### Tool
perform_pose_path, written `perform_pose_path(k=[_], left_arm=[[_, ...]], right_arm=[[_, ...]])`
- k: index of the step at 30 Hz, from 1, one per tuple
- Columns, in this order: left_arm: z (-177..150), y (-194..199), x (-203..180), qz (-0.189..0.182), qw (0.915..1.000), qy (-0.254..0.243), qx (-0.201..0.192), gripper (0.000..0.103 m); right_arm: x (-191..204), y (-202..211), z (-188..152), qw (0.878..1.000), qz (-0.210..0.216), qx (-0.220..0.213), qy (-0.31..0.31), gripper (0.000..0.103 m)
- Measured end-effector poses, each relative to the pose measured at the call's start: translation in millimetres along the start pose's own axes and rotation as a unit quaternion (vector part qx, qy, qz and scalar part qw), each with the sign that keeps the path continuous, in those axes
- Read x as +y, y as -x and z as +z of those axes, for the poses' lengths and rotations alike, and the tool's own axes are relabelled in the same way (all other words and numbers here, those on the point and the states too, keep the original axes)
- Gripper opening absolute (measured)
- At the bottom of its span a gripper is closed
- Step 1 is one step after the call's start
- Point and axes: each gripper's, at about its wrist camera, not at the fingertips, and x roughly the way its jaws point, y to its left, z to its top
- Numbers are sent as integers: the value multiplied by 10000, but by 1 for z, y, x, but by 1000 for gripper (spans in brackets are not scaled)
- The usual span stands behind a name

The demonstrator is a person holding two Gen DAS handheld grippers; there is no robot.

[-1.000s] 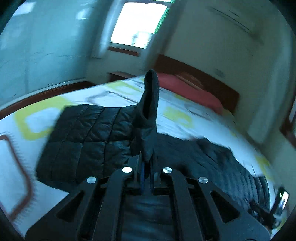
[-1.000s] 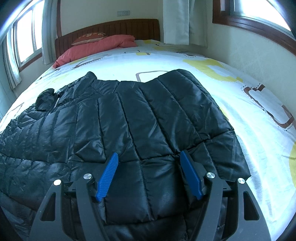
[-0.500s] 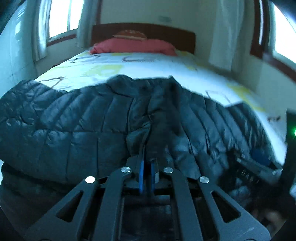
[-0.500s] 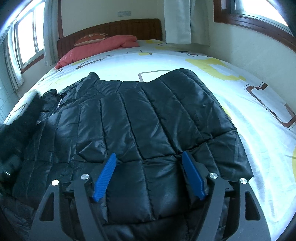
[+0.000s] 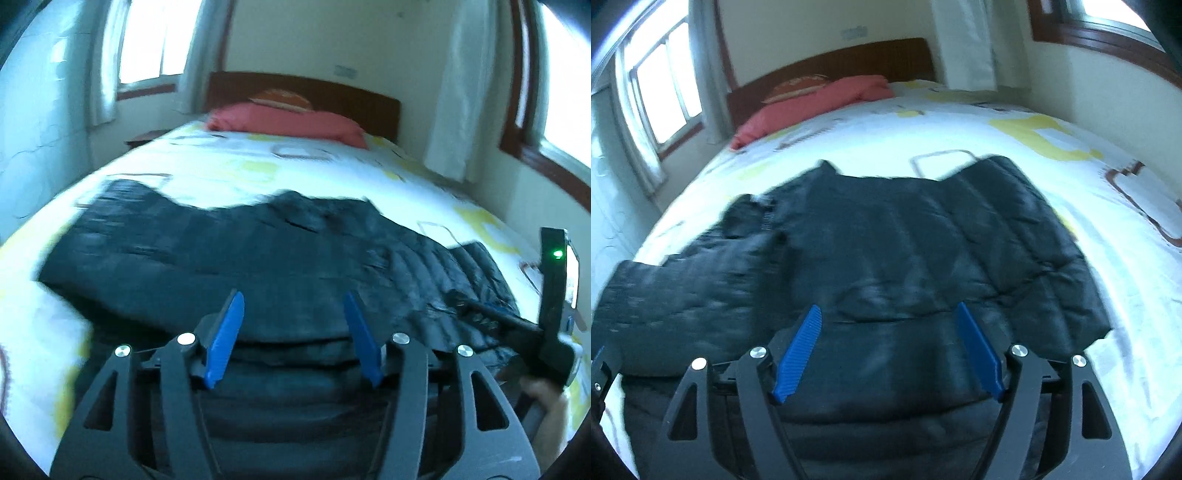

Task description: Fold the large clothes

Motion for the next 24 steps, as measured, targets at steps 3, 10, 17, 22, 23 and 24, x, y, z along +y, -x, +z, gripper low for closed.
perform_pose_path(k=[3, 10, 17, 22, 23, 24], left_arm=[[5, 15, 46, 382, 9989, 232, -158, 59], [3, 11, 123, 935, 9928, 743, -56, 59], [-1, 3, 142, 1002, 9920, 767, 19, 60], [-2, 2, 139, 933, 9932, 695, 0, 62], [-2, 0, 137, 912, 9935, 687, 29, 62], [-2, -3, 135, 892, 9936, 685, 55, 62]], right_arm=[[27, -5, 2, 9993, 346, 136, -49, 75], [77, -57, -9, 9955, 562, 759, 77, 73], [69, -32, -2, 9977, 558, 283, 247, 16], [17, -5, 11, 9994, 220, 28, 257, 16], [7, -4, 12, 9996, 143, 55, 239, 16], [-8, -4, 13, 9997, 12, 76, 222, 16]])
